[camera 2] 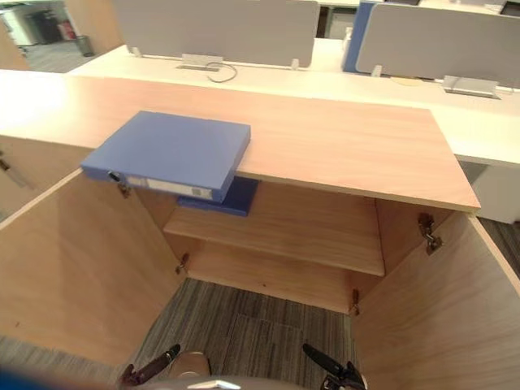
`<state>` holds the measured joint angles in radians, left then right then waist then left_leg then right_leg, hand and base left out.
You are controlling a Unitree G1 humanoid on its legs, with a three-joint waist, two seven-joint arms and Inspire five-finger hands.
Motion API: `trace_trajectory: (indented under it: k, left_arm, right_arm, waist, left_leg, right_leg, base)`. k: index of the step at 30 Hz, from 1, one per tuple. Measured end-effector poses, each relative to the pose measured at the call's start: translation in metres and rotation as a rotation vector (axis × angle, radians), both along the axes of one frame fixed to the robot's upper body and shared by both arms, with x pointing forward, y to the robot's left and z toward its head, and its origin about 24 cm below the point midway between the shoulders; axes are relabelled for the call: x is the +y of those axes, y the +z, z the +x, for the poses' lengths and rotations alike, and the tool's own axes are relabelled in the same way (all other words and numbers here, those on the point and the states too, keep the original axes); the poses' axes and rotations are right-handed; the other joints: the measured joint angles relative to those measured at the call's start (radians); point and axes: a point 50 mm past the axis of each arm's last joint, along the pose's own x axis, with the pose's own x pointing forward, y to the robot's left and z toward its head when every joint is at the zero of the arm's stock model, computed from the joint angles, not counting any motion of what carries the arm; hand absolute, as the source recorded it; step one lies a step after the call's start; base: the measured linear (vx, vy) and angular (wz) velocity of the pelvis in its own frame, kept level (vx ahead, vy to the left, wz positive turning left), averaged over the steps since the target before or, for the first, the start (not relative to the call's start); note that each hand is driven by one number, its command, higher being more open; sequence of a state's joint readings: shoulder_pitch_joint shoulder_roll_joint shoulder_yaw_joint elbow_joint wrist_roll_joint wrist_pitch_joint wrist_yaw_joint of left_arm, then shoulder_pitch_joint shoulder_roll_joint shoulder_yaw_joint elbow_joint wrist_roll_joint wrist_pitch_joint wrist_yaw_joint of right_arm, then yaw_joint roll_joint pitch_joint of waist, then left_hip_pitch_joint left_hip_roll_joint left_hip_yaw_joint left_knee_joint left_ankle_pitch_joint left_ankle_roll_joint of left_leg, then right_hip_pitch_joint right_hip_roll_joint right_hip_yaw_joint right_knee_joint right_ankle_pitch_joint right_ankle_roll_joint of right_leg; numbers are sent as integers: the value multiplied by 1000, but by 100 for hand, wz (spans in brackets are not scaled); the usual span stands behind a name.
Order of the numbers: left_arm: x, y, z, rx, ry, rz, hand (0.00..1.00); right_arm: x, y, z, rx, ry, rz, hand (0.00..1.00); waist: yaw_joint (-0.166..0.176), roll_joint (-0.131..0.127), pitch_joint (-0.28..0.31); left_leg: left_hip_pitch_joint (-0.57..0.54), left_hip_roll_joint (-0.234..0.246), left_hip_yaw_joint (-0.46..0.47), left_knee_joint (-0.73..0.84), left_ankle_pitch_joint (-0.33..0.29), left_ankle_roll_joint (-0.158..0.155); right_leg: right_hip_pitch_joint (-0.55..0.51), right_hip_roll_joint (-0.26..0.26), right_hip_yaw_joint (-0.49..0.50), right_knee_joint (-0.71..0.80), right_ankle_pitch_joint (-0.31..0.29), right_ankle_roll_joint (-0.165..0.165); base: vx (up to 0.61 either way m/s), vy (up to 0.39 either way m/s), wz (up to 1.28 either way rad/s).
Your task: Walk over to the cabinet, pick up the folder, carry it to the office cabinet, place the folder inside the office cabinet, then close the office cabinet door
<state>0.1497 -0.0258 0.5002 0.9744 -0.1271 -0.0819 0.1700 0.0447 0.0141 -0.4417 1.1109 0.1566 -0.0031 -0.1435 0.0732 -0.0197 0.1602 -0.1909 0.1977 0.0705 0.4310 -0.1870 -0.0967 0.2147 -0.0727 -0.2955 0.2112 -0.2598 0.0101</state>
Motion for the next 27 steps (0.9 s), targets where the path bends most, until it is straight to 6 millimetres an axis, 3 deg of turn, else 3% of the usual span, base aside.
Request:
trace_trajectory:
  k: [1,2,4,6,7,8,10,12,15,19,23,27]
  left_arm:
    - [-2,0,0,3,-6,1,100]
    - [-4,-1,-1,4,-2,-5,100]
    - [8,3,4,3,-29,42,100]
    - [8,3,6,5,-42,47,100]
    - [5,3,9,10,-92,56,100]
    - [4,3,10,10,-116,60,100]
    - [-1,7,19,-23,-199,80,100]
    - [-3,12,25,-71,-227,87,100]
    - [-7,16,25,-166,-174,2,100]
    - [-20,29,27,-368,59,-156,100]
    - [-13,56,34,-538,135,-146,100]
    - [-8,79,43,-617,68,-71,100]
  right_arm:
    - [-2,0,-2,4,-1,-7,100]
    - [-6,0,-5,16,-2,-12,100]
    - [7,-1,-4,11,-3,11,100]
    - [6,-1,-2,1,0,10,100]
    - [4,2,4,-27,1,1,100]
    - [2,3,5,-34,2,-4,100]
    - [-5,5,11,-57,20,-27,100]
    - [-3,6,14,-66,58,-34,100]
    - [3,7,17,-74,124,-30,100]
    - [6,5,13,-54,182,-17,100]
    - [12,3,7,-20,273,-22,100]
    - [17,2,4,-5,356,-24,100]
  waist:
    - [0,13,-6]
    - [2,27,-12]
    - [-5,-28,-28]
    - [0,-26,-27]
    - [8,-14,-20]
    - [8,-9,-17]
    - [2,16,-6]
    - [0,11,-11]
    - [-26,9,-15]
    - [-23,-4,-50]
    - [-13,-16,-54]
    - [8,-22,-73]
  left_leg:
    - [-3,-12,-19,-51,61,7]
    - [-8,-23,-40,-69,142,-19]
    - [15,-83,7,-92,120,17]
    - [33,-98,41,-91,103,39]
    - [75,-121,85,-99,85,68]
    - [94,-129,98,-106,80,75]
    - [144,-144,118,-134,67,97]
    - [180,-157,131,-168,67,108]
    - [206,-155,131,-206,73,108]
    - [185,-147,127,-275,133,62]
    - [242,-116,106,-366,180,29]
    - [282,-110,88,-471,236,19]
  right_leg:
    - [5,1,6,-7,-1,16]
    - [24,-6,23,-20,-10,56]
    - [-1,-96,37,22,9,103]
    - [-36,-131,66,89,23,127]
    - [-96,-178,111,233,42,141]
    - [-121,-193,125,289,54,136]
    - [-187,-240,122,447,94,74]
    - [-213,-260,93,476,84,80]
    - [-214,-208,62,349,55,88]
    - [-144,-157,50,102,24,100]
    - [-88,-105,18,39,35,81]
    - [-60,-82,-11,-16,46,73]
  base:
    - [349,395,-51]
    - [239,276,-27]
    - [291,333,-29]
    - [244,342,-48]
    - [180,313,-52]
    - [129,285,-51]
    - [67,221,-23]
    - [14,108,-16]
    - [-22,-21,-6]
    - [68,-170,-2]
    - [39,-189,13]
    - [18,-80,15]
